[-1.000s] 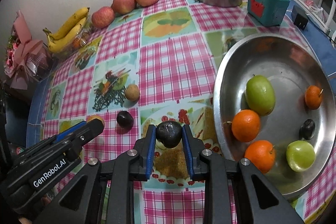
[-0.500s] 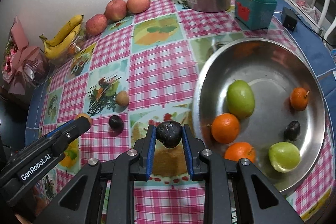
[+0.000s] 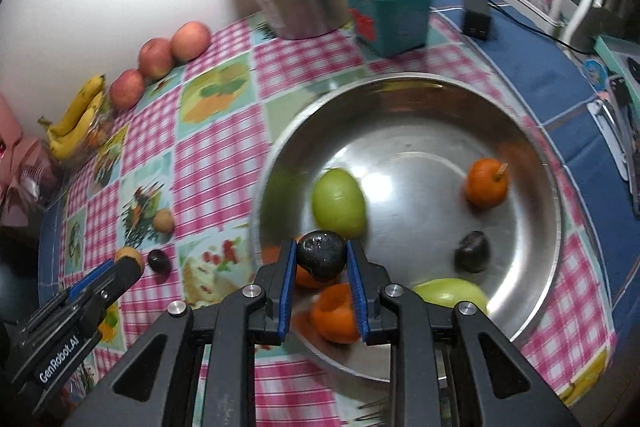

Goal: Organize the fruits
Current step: 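Carry the kiwi with the left tool while the right tool carries the plum over the plate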

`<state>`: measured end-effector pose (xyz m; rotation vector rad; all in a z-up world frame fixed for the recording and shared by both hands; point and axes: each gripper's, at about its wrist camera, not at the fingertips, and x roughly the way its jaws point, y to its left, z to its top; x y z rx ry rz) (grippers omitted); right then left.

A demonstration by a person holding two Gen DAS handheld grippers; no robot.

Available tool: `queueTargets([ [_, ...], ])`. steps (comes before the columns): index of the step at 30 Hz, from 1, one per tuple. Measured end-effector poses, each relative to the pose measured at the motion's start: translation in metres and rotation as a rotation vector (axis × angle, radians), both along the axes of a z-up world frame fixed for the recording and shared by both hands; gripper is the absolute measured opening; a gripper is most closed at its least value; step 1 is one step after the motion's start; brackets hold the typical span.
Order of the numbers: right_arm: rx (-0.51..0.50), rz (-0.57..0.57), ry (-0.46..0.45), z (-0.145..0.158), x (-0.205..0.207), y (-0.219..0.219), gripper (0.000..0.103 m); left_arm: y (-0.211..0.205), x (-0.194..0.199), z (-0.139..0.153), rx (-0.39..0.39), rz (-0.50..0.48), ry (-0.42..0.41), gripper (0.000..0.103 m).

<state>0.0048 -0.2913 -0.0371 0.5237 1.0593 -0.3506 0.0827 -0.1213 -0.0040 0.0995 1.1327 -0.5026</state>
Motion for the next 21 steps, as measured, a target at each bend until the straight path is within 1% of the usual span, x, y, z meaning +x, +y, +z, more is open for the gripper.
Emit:
queueTargets([
  [6, -0.018, -0.072, 0.015, 0.0, -0.014, -0.028, 0.026, -0.029, -0.014, 0.0, 0.011, -0.056, -0.009, 0.028],
  [12, -0.019, -0.126, 0.011, 0.002, -0.028, -0.049, 0.026, -0.059, -0.031, 0.0, -0.014, -0.13, -0.007, 0.028],
  [17, -0.019, -0.145, -0.004, 0.007, -0.036, -0.057, 0.026, -0.082, -0.044, -0.003, -0.005, -0.192, -0.029, 0.029],
  [21, -0.015, -0.147, -0.011, 0.009, -0.038, -0.058, 0.026, -0.093, -0.05, -0.009, -0.008, -0.216, -0.043, 0.029],
])
